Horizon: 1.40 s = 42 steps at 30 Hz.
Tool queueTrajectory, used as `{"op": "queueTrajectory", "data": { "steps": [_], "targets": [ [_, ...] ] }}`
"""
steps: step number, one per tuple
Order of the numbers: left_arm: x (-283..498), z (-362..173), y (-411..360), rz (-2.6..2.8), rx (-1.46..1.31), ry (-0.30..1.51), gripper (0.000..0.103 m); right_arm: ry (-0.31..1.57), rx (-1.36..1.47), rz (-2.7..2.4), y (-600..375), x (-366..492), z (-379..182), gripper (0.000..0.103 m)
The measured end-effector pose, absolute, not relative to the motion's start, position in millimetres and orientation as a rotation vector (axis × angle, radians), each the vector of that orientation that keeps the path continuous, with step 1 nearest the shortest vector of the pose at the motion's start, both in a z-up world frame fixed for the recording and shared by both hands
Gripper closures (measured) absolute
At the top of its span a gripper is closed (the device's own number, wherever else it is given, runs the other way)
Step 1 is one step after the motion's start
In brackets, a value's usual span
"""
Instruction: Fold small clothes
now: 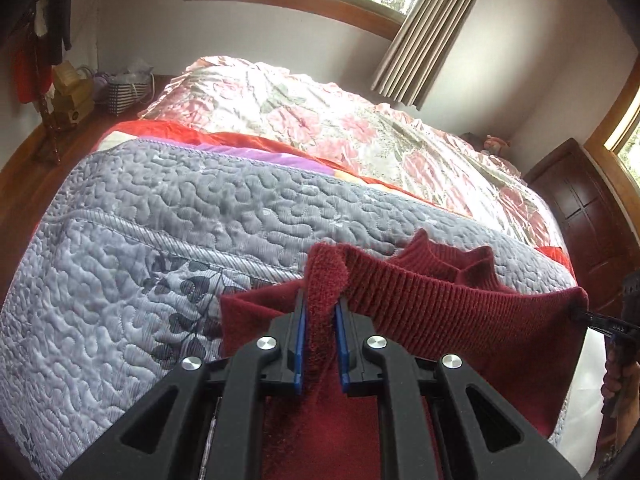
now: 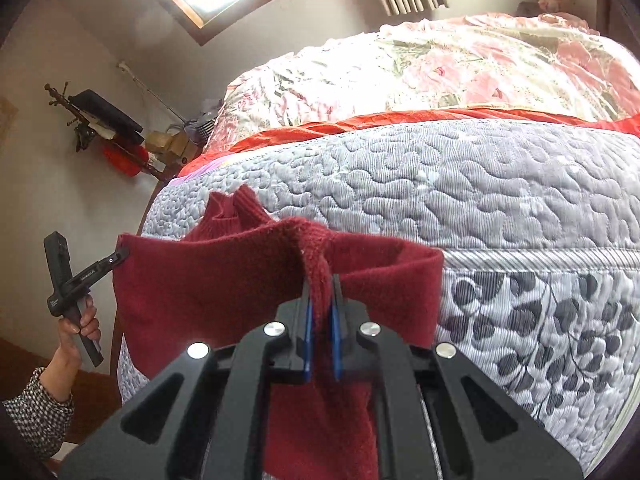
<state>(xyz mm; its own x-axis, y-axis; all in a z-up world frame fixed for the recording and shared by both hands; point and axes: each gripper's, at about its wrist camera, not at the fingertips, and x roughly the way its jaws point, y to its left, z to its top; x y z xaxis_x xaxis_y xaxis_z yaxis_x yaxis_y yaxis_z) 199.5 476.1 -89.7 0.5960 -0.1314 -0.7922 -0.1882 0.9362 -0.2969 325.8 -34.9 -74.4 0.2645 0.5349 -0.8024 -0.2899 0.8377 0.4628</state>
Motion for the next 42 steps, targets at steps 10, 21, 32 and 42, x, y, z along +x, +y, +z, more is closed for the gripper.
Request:
{"op": "queueTrajectory", "data": {
  "steps": [10, 21, 32, 42],
  "targets": [
    [223, -169, 482, 0.124, -0.361, 1.111, 0.083, 1.306, 0.281, 0.467, -37, 351, -139, 0.095],
    [163, -136, 499, 0.025, -0.423, 1.162, 0.048, 1.256, 0.267, 0.533, -63, 285, -89, 0.045],
    [42, -175, 486, -0.023, -0.543, 1.276, 0.045, 1.426, 0.314, 0.512, -95, 143, -139, 0.041],
    [54, -169, 476, 0.018, -0.518, 1.319, 0.089, 1.435, 0.374, 0.508, -94, 149, -147, 0.091]
  ]
}}
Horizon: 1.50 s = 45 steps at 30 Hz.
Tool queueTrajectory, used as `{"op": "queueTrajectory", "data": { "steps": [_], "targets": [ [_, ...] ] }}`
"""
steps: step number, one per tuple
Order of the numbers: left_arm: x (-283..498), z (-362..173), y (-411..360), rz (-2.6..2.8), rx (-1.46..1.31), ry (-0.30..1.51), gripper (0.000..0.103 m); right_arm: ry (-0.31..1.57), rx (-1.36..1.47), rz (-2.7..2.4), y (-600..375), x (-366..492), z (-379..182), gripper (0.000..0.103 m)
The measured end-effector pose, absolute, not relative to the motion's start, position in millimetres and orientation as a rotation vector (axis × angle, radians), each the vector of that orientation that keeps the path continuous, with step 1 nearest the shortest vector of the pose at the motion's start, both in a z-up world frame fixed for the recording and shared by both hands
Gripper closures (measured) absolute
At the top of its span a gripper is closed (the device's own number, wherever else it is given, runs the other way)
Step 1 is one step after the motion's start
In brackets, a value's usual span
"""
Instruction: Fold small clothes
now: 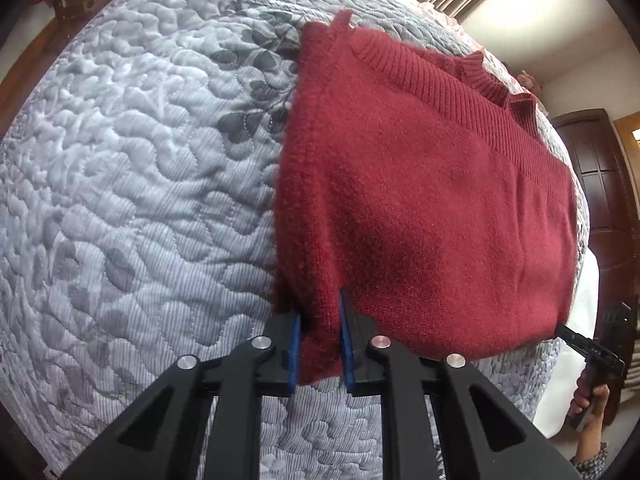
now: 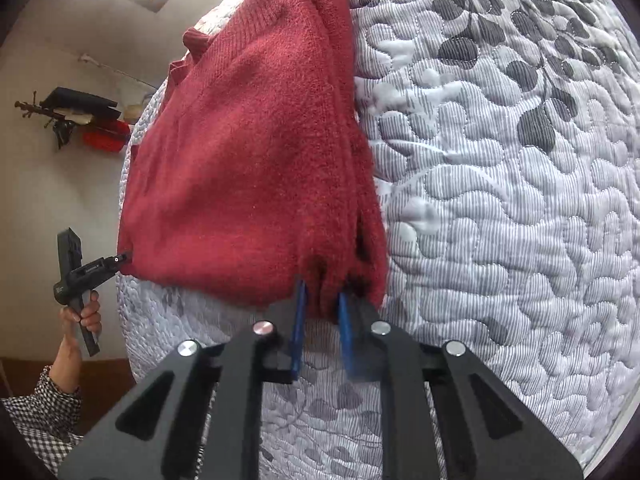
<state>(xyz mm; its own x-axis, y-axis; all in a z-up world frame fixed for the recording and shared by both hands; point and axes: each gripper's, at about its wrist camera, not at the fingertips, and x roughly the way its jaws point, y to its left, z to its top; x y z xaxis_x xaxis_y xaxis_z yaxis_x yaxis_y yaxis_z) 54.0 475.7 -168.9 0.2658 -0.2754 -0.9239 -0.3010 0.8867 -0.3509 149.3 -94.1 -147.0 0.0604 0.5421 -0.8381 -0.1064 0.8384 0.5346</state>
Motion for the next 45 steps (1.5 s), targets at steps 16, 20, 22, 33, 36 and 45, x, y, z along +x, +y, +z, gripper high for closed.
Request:
{"op": "queueTrajectory", "data": {
  "steps": [16, 20, 22, 33, 36, 45],
  "targets": [
    [50, -167, 462, 0.065, -0.332, 1.322, 0.061, 1.465, 0.297, 0.441, -105, 141, -150, 0.087],
    [57, -126, 454, 0.103, -0.336, 1.226, 0.048, 1.372, 0.282, 0.437, -108, 150, -111, 0.057],
    [66, -109, 443, 0.099, -0.322, 1.179, 0.041, 1.344, 0.289, 0.426, -107, 163, -100, 0.051],
    [125, -117, 371, 0.053, -0.218, 1.169, 0.034, 1.401, 0.286, 0.404, -85, 227, -134, 0.044],
    [134, -128, 362, 0.06, -0.219, 1.176, 0.031, 1.419, 0.281, 0.392, -77, 230, -146, 0.044],
    [146, -166, 360, 0.101, -0.226, 1.231, 0.028, 1.447, 0.304, 0.436, -63, 240, -168, 0.044]
  ]
}}
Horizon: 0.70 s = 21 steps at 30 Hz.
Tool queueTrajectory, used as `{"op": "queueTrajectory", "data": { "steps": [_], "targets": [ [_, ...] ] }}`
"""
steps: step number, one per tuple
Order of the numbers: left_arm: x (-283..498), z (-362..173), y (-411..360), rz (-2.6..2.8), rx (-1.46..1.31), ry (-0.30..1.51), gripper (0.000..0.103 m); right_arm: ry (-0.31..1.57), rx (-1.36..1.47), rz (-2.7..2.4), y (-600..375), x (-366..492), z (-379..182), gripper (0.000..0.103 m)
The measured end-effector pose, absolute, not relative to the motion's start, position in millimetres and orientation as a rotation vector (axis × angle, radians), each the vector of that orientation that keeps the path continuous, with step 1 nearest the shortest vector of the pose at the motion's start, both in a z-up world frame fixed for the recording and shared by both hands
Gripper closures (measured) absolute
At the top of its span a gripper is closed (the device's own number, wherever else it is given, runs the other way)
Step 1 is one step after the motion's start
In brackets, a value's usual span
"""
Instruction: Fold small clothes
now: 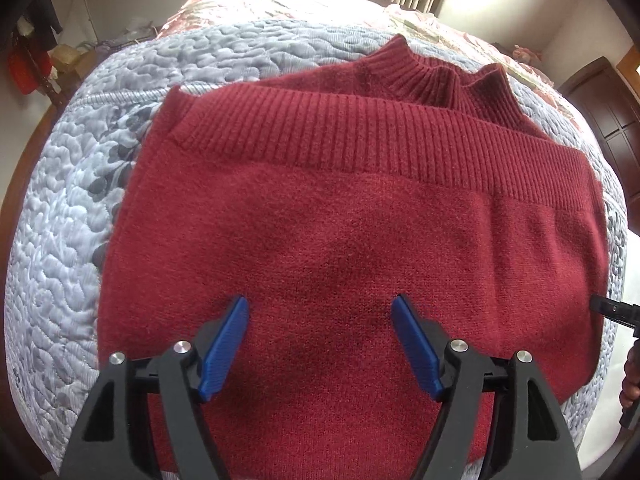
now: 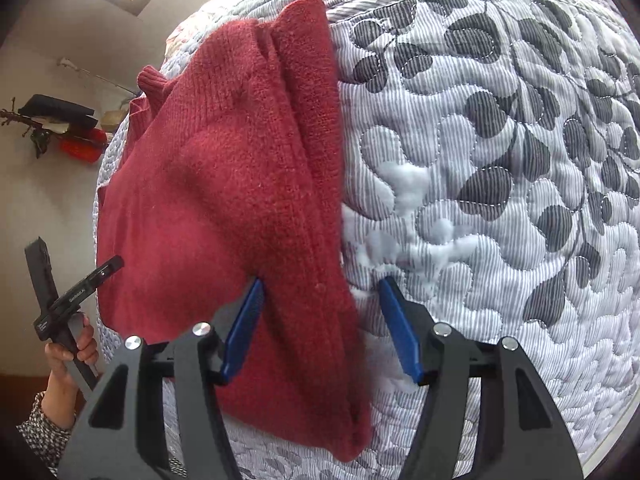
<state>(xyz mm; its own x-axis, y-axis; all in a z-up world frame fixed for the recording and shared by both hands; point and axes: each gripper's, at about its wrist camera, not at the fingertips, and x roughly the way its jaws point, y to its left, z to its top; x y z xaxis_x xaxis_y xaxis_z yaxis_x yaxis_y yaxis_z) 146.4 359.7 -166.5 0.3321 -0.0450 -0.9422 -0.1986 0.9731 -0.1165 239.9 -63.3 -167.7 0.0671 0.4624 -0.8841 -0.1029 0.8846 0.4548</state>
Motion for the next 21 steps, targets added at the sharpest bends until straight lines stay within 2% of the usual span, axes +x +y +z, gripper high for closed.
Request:
{"op": "queueTrajectory", "data": {
  "steps": [2, 3, 4, 6, 14, 17, 21],
  "targets": [
    [147, -169, 356, 0.101, -0.2, 1.232, 0.026, 1.456, 0.303, 0.444, -61, 238, -171, 0.049],
    [147, -170, 355, 0.1, -0.189, 1.233, 0.025, 1.456, 0.296, 0.46, -59, 237, -171, 0.064],
    [147, -170, 354, 0.101, -0.183, 1.232, 0.025, 1.462, 0.3, 0.482, -56, 237, -170, 0.073],
    [146, -169, 353, 0.099, -0.185, 1.231, 0.024, 1.465, 0.309, 0.486, -55, 236, -165, 0.079],
    [142, -162, 361, 0.063, -0.216, 1.22, 0.024, 1.315, 0.336, 0.572, -55, 219, -90, 0.082],
    [141, -165, 360, 0.054, -0.204, 1.224, 0.024, 1.391, 0.26, 0.483, -52, 220, -116, 0.082],
    [144, -169, 355, 0.04, -0.169, 1.227, 0.022, 1.488, 0.342, 0.403, -65, 224, -171, 0.082]
  ]
}}
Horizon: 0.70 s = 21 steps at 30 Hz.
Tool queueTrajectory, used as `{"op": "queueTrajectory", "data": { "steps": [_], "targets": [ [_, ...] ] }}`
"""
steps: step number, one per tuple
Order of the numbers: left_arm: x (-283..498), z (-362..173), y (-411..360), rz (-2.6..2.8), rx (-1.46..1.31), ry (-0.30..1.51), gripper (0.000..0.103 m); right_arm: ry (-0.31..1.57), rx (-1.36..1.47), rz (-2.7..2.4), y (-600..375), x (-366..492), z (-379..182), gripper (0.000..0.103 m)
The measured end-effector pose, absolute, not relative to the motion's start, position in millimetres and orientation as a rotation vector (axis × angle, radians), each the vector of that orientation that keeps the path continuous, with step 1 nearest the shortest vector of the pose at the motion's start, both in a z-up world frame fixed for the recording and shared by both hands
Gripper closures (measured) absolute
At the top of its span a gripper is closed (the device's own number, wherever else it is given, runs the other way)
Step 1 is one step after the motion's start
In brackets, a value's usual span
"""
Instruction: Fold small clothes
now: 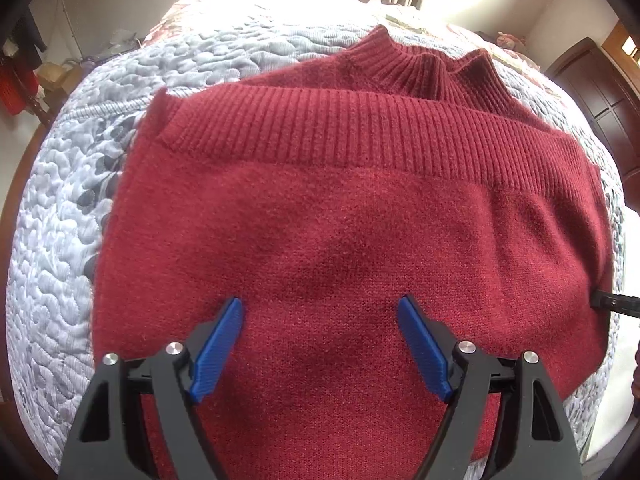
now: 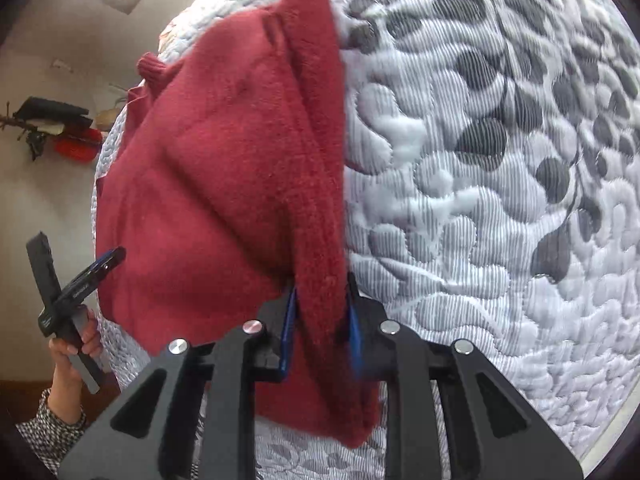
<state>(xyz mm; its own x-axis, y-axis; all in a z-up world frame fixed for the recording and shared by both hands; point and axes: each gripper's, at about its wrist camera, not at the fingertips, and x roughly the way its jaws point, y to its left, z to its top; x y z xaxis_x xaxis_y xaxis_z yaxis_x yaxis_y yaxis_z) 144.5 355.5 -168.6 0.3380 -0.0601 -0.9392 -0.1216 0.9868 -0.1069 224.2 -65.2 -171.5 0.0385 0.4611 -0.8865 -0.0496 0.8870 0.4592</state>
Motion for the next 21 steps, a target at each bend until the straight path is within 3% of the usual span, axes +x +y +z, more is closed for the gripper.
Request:
{"op": "queueTrajectory", "data": {
  "steps": [21],
  "targets": [
    [139, -181, 347, -0.004, -0.127, 1.204, 0.014, 1.511, 0.329, 0.325, -41, 232, -187, 0.077]
  ]
}}
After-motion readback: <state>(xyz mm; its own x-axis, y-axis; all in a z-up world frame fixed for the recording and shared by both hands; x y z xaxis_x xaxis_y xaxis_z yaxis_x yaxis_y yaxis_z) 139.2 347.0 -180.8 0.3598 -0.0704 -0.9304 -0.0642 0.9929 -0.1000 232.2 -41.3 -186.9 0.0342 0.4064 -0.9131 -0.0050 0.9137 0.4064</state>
